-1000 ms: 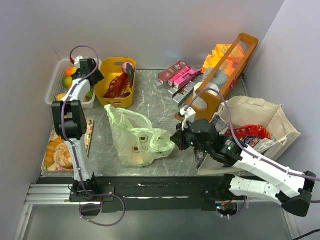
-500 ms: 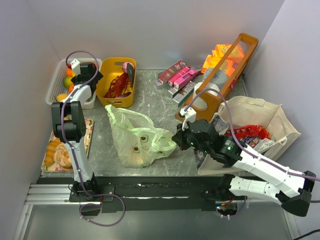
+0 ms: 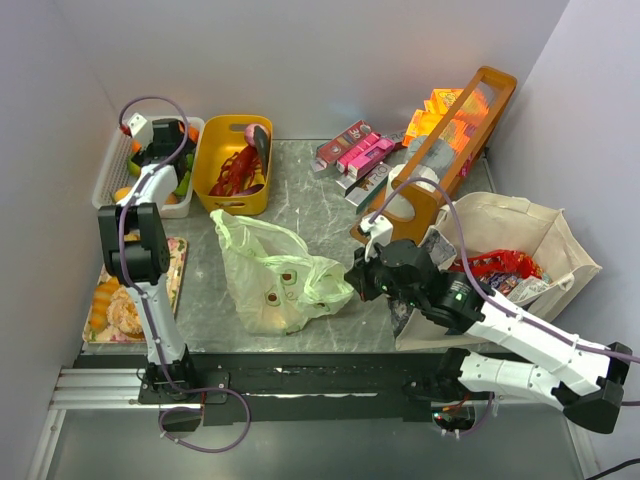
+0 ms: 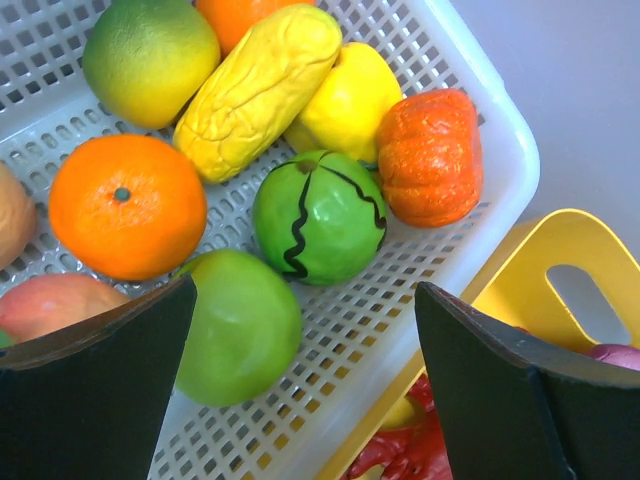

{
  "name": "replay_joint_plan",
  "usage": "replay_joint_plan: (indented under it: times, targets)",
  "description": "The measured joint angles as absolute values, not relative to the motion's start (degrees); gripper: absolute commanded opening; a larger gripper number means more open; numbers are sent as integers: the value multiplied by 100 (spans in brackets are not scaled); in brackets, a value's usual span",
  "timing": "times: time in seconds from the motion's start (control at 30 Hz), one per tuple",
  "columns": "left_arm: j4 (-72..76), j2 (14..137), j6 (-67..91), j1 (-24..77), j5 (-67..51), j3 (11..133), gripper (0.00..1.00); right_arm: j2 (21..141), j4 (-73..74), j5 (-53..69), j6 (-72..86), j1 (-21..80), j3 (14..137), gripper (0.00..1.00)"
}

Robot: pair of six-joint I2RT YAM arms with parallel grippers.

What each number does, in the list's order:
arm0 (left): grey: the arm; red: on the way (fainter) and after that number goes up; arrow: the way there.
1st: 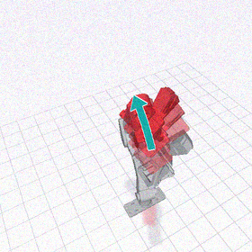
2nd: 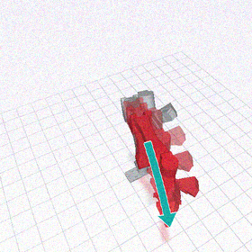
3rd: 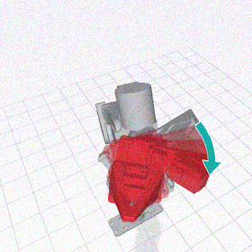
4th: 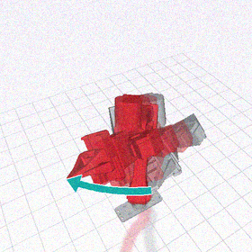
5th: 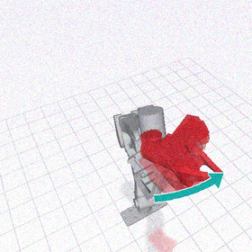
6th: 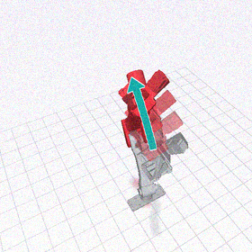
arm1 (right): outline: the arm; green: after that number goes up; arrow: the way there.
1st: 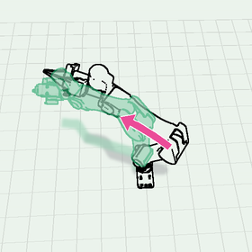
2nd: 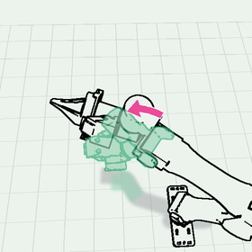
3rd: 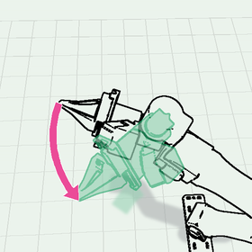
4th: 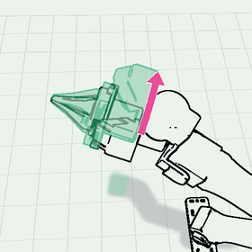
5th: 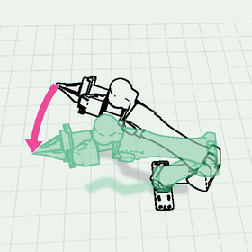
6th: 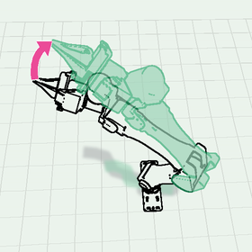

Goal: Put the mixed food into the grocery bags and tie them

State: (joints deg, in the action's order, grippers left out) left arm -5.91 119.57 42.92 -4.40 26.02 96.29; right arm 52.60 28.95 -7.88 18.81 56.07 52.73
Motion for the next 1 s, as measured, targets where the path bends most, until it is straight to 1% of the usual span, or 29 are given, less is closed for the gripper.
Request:
replay_joint_plan:
  times: [0.1, 0.23, 0.5, 0.57, 0.63, 0.7, 0.73, 0.8, 0.83, 0.87, 0.9, 1.0]
  targets:
    - [-827, 12108, 4296, -480, 2528, 9913, 93, 5196, 2899, -788, 1881, 5607, 5227, 0]
    - [-1120, 12425, 4338, -563, 2320, 10195, 93, 5127, 2917, -788, 1883, 5607, 5194, 0]
    - [-1555, 12807, 4578, -703, 2058, 10335, 96, 5002, 2945, -792, 1885, 5607, 5105, 0]
    - [-1629, 12838, 4633, -694, 2023, 10344, 95, 4998, 2945, -790, 1885, 5607, 5105, 0]
    - [-1737, 12864, 4681, -701, 1944, 10342, 86, 4993, 2945, -790, 1885, 5607, 5103, 0]
    - [-1743, 12875, 4722, -707, 1870, 10328, 75, 4993, 2945, -792, 1885, 5607, 5103, 0]
    - [-1719, 12875, 4729, -711, 1835, 10320, 59, 4993, 2945, -792, 1883, 5607, 5103, 0]
    - [-1684, 12875, 4753, -716, 1758, 10309, 45, 4993, 2943, -792, 1883, 5607, 5103, 0]
    - [-1645, 12875, 4748, -716, 1730, 10287, 34, 4993, 2941, -792, 1881, 5607, 5100, 0]
    - [-1573, 12873, 4740, -716, 1686, 10248, 29, 4993, 2941, -792, 1881, 5607, 5098, 0]
    - [-1459, 12842, 4705, -716, 1640, 10178, 27, 4993, 2939, -792, 1881, 5607, 5096, 0]
    - [-1175, 12630, 4707, -720, 1498, 9806, 27, 4995, 2939, -792, 1881, 5607, 5096, 0]
